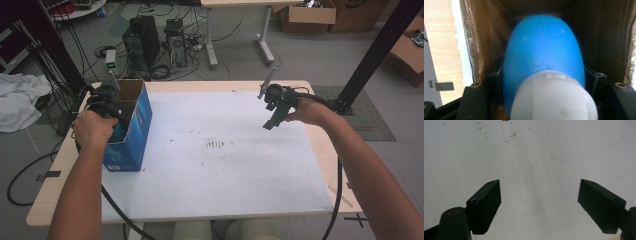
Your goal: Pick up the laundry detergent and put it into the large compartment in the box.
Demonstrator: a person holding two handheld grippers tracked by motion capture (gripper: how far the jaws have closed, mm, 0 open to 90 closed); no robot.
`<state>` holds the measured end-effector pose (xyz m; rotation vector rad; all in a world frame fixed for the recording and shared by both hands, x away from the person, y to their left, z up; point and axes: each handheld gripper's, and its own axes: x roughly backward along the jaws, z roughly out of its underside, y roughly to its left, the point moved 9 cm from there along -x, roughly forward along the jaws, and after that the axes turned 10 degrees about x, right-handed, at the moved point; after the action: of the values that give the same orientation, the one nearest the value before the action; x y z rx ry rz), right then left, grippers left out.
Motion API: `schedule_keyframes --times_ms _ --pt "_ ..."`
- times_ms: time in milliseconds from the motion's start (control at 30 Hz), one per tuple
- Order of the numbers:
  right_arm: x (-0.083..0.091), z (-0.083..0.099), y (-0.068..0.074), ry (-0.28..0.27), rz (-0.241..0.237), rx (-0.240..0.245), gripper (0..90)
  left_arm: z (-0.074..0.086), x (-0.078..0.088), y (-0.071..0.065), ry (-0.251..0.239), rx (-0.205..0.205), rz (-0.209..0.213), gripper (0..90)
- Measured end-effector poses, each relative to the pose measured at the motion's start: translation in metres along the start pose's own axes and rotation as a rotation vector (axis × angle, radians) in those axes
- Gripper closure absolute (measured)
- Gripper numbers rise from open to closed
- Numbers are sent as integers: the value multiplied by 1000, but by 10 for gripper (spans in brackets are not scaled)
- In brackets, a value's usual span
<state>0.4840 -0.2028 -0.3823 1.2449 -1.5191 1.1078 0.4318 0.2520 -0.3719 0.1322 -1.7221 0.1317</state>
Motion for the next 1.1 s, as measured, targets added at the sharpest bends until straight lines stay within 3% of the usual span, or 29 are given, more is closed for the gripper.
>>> schedule_keyframes --times_ms 533,1100 --pt "1 -1 1 -6 2 4 190 0 4 -1 4 2 27 323" --pt "2 -2 4 -9 3 6 189 0 14 -2 -38 4 45 293"
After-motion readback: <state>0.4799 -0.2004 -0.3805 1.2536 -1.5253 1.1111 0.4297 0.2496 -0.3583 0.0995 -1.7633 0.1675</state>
